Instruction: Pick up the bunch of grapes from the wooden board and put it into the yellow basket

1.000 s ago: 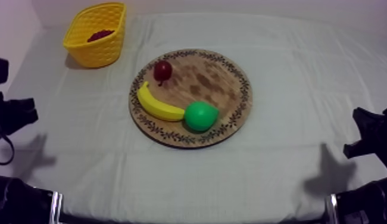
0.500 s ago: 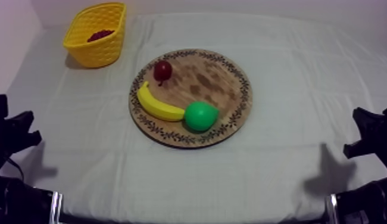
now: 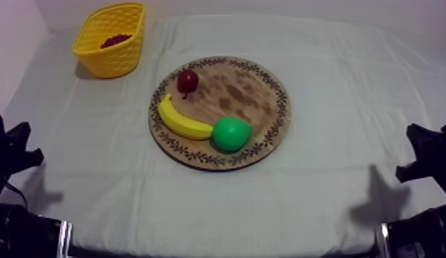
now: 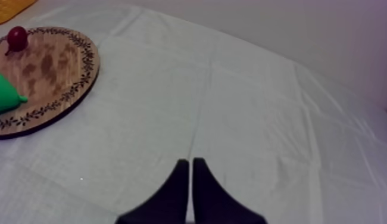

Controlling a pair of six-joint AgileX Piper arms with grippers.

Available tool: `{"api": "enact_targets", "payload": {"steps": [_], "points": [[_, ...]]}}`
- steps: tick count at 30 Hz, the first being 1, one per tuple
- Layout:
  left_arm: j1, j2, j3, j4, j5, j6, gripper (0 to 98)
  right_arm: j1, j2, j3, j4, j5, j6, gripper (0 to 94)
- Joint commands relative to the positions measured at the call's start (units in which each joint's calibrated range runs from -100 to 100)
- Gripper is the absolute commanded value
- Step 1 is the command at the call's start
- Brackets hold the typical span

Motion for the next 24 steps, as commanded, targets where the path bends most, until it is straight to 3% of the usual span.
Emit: {"api": "enact_targets", "payload": {"steps": [1, 4, 7, 24], "points": [[-0.04, 0.02, 0.22, -0.48, -0.86, 5.23, 0.1, 0.02, 0.0, -0.01, 0.0, 0.01, 0.02, 0.5], [-0.07, 0.01, 0.45, -0.9, -1.48, 8.94, 0.1, 0.02, 0.0, -0.01, 0.0, 0.01, 0.0, 0.5], [-0.05, 0.0, 0.53, -1.04, -1.69, 10.32, 0.1, 0.02, 0.0, -0.01, 0.0, 0.01, 0.01, 0.5], [1.14, 0.0, 0.57, -1.17, -1.8, 10.76, 0.1, 0.02, 0.0, -0.01, 0.0, 0.01, 0.0, 0.5]]}}
